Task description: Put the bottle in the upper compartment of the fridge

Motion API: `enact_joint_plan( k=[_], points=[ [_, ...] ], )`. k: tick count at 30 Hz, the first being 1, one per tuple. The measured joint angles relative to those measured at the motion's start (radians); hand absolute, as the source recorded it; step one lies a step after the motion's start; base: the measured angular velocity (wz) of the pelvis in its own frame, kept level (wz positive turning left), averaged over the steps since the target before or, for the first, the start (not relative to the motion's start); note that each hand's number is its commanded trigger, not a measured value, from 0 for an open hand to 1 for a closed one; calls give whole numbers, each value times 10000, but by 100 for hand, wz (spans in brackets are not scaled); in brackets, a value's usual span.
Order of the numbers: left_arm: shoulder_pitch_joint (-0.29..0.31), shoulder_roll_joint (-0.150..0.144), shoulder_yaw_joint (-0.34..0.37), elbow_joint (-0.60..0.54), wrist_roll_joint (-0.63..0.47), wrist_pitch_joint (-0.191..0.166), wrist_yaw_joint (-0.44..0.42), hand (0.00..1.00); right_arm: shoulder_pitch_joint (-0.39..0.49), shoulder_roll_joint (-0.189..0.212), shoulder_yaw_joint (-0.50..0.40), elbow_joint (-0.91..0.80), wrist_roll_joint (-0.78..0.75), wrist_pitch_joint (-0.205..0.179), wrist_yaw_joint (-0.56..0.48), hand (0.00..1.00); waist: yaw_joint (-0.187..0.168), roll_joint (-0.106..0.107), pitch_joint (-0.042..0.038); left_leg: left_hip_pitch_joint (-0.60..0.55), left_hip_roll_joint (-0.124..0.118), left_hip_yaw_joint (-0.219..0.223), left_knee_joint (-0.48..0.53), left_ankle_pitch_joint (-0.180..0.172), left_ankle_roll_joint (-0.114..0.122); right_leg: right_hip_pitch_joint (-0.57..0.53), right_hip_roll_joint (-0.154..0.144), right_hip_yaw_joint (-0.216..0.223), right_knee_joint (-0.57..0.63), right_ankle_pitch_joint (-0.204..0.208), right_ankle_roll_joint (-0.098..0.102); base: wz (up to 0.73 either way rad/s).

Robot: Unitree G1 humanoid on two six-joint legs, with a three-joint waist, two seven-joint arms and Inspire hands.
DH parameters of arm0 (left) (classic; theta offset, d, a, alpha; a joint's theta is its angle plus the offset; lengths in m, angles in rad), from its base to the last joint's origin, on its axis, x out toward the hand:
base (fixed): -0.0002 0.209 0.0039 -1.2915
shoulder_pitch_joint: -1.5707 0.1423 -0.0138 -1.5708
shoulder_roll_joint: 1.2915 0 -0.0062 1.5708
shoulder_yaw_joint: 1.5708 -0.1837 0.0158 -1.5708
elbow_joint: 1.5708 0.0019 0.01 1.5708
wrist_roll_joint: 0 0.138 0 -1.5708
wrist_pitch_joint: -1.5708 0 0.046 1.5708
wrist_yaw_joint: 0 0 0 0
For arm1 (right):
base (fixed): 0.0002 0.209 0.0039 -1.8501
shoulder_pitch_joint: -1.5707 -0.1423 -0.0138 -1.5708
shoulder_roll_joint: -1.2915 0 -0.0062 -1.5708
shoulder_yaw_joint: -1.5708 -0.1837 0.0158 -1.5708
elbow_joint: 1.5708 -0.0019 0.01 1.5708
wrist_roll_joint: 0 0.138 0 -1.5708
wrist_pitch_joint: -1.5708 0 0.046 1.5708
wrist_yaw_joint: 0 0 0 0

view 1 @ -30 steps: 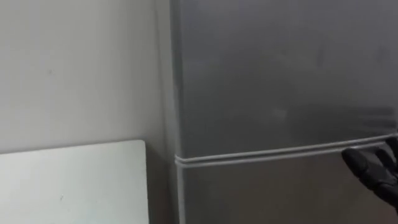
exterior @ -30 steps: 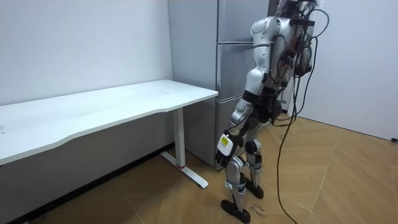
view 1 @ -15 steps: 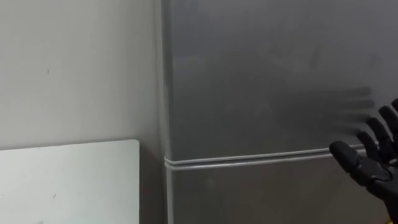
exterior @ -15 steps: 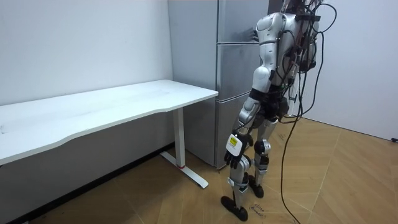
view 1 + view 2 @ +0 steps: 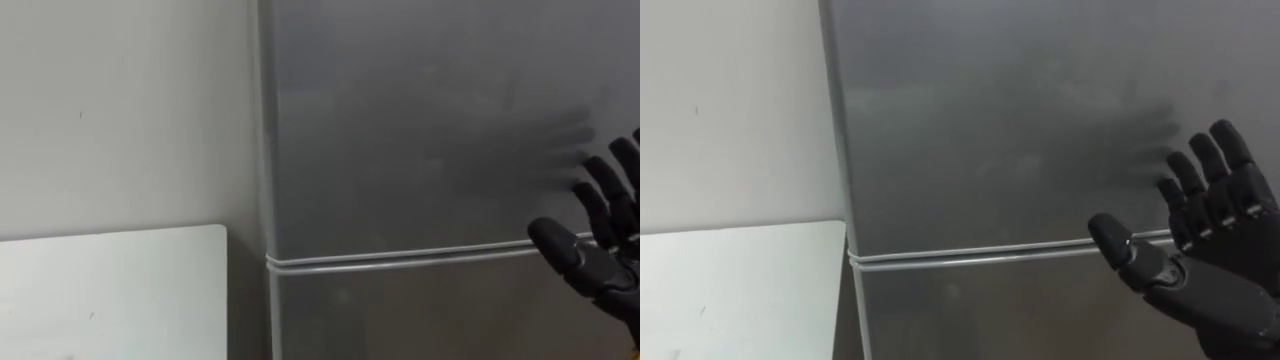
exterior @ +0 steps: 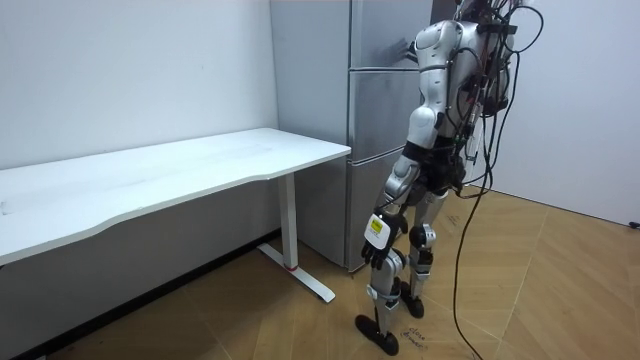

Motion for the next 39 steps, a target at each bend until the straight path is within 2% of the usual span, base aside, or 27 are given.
enact_joint_plan(
  k=[3,7,9,12,16,22,26,29,32,34,37,39],
  points=[
    [-27,24,-41,1,-91,-114,261,0,-32,2,79,-92,-899,-286,-33,0,-1,29,20,61,8,11,-76,-1,10,87,61,48,-173,73,64,0],
    [-53,-6,-58,1,-94,-288,506,0,-31,84,67,-260,-1597,-477,-177,0,-38,101,56,205,-6,20,-169,-26,14,255,84,79,-315,107,65,1],
    [-49,-31,-58,5,-93,-351,625,0,-31,124,43,-397,-1591,-496,-267,0,-44,120,60,222,-10,17,-180,-7,3,293,90,55,-363,121,59,2],
    [-35,-46,-83,2,-95,-366,735,0,-31,245,46,-450,-1536,-757,-386,0,-43,151,55,264,-21,7,-247,-29,-15,367,106,18,-484,144,68,1],
    [3,-70,-122,-36,-96,-367,842,0,-32,249,39,-557,-1472,-1049,-568,0,-38,287,11,264,-53,-1,-263,-67,-8,400,154,27,-578,188,34,0],
    [11,-62,-109,-30,-107,-414,843,0,-248,245,-10,-652,-1154,-1301,-923,0,-38,389,20,356,-165,-141,-305,-77,46,570,130,-16,-710,266,-54,5],
    [72,-60,-33,-3,-107,-421,813,0,-251,224,-340,-652,-781,-1342,-1056,0,-115,319,36,358,-195,-240,-312,-74,109,681,142,-87,-836,319,-77,8],
    [147,-59,157,-11,-129,-459,844,0,-520,66,-855,-644,-544,-1364,-1483,0,-57,212,55,377,-199,-239,-322,-98,130,696,130,-93,-837,276,-54,2],
    [414,-60,158,-209,-493,-511,916,0,-702,-215,-1322,-646,-552,-1467,-2176,0,-91,77,67,378,-206,-280,-320,-147,138,767,138,-149,-845,268,-43,7],
    [565,-44,177,-497,-516,-529,1076,0,-720,-243,-1656,-645,-594,-1651,-2881,0,-222,15,54,379,-224,-322,-323,-167,148,889,139,-292,-956,268,-29,17],
    [602,-50,339,-660,-730,-555,1179,0,-729,-254,-2087,-645,-575,-1689,-3517,0,-299,-36,58,432,-249,-322,-328,-218,156,1003,151,-314,-1024,295,-52,7],
    [607,-46,350,-717,-880,-554,1285,0,-711,-283,-2438,-600,-314,-1732,-3870,0,-380,-5,58,523,-286,-323,-348,-246,182,1160,123,-385,-1075,258,8,16]
  ],
)
